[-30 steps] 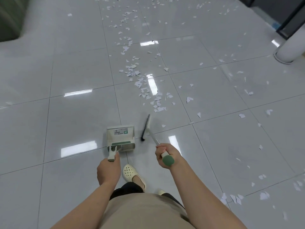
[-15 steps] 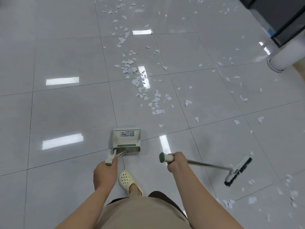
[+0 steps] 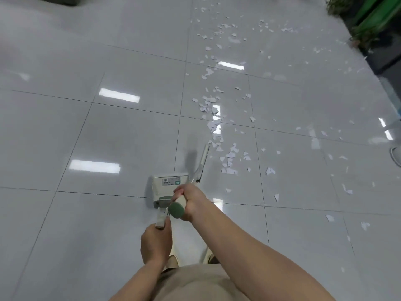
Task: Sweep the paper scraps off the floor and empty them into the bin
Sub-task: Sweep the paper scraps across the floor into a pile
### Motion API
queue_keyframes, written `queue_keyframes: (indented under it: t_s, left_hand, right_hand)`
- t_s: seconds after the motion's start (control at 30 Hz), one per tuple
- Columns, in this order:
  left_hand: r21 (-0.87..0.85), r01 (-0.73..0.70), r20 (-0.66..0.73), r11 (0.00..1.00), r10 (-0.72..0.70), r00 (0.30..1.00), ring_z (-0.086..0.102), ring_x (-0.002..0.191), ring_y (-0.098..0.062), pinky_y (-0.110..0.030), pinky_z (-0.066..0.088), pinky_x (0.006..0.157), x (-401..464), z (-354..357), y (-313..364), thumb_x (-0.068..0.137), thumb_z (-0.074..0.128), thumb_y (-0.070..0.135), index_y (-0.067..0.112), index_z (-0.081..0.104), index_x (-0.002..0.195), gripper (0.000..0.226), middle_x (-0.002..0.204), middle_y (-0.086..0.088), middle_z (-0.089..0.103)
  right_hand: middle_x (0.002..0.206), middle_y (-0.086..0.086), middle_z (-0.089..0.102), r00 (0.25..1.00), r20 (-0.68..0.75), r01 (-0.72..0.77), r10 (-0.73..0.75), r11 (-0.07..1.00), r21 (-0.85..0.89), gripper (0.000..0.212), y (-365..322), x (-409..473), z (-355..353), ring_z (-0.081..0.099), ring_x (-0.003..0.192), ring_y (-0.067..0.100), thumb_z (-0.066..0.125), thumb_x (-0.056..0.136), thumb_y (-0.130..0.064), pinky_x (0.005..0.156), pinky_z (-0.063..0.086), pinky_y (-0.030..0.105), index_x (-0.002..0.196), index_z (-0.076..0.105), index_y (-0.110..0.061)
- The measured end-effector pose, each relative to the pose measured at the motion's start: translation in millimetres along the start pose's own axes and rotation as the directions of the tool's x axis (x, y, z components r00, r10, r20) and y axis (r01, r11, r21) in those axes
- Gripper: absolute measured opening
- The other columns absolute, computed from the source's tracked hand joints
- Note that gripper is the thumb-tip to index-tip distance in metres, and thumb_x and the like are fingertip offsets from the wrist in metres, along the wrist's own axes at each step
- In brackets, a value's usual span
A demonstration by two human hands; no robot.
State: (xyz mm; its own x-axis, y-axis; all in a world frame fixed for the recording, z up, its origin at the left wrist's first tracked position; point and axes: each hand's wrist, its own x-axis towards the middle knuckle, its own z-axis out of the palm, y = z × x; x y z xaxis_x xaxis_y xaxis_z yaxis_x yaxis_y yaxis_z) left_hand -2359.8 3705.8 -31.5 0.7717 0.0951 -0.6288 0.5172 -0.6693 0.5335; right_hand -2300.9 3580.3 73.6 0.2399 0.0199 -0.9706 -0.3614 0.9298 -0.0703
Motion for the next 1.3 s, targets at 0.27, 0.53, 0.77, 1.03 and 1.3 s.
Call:
queue_keyframes:
  t_s: [0.27,0.53,0.77,1.03,1.3]
  left_hand:
    - [-0.113,0.122,-0.090,0.986,-0.132,0.987,0.056,0.059,-0.029,-0.030,0.040,0.054,-4.6,0.3,3.9,0.091,0.059,0.035,0.009,0.061,0.064,0.038,0.061,-0.008,0.063]
    - [-0.138,0.150,-0.154,0.979,-0.171,0.973,0.046,0.055,-0.026,-0.030,0.035,0.055,-5.4,38.8,51.5,0.091,0.061,0.030,0.006,0.057,0.065,0.036,0.060,-0.008,0.056]
    - [-0.079,0.139,-0.193,0.987,-0.152,0.969,0.044,0.054,-0.027,-0.031,0.035,0.055,-9.4,96.9,112.6,0.092,0.061,0.029,0.006,0.052,0.063,0.038,0.060,-0.010,0.054]
    - [-0.066,0.099,-0.184,0.993,-0.109,0.977,0.059,0.064,-0.035,-0.038,0.052,0.058,-6.4,153.0,174.6,0.093,0.064,0.040,0.005,0.061,0.072,0.041,0.070,-0.014,0.063]
    - [0.046,-0.035,-0.131,0.998,0.040,0.991,0.053,0.057,-0.027,-0.030,0.039,0.053,1.1,166.0,208.2,0.096,0.061,0.042,0.009,0.055,0.067,0.044,0.061,-0.007,0.058]
  right_hand:
    - [0.047,-0.003,0.035,0.986,0.145,-0.076,0.077,0.997,-0.015,0.029,-28.0,14.7,9.5,0.038,0.025,0.010,0.043,0.089,0.006,0.028,0.035,0.016,0.068,0.038,-0.013]
    - [0.051,-0.005,0.036,0.999,-0.030,0.021,-0.021,1.000,-0.003,0.027,-146.3,57.3,-118.0,0.037,0.024,0.010,0.046,0.091,0.002,0.028,0.034,0.015,0.070,0.039,-0.015]
    - [0.088,0.009,0.048,0.883,-0.446,0.000,-0.149,0.948,-0.318,0.015,-237.1,57.2,-236.7,0.051,0.063,0.022,0.049,0.081,0.005,0.053,0.045,0.029,0.091,0.044,-0.005]
    - [0.072,0.001,0.053,0.914,-0.341,0.242,-0.218,0.970,0.028,0.014,-314.2,52.7,-248.1,0.052,0.059,0.018,0.045,0.080,0.000,0.053,0.044,0.025,0.071,0.050,-0.010]
    - [0.046,-0.002,0.039,0.989,0.053,0.121,-0.139,0.958,0.259,0.027,-325.3,37.3,-182.8,0.039,0.029,0.010,0.048,0.088,0.002,0.032,0.036,0.015,0.069,0.038,-0.014]
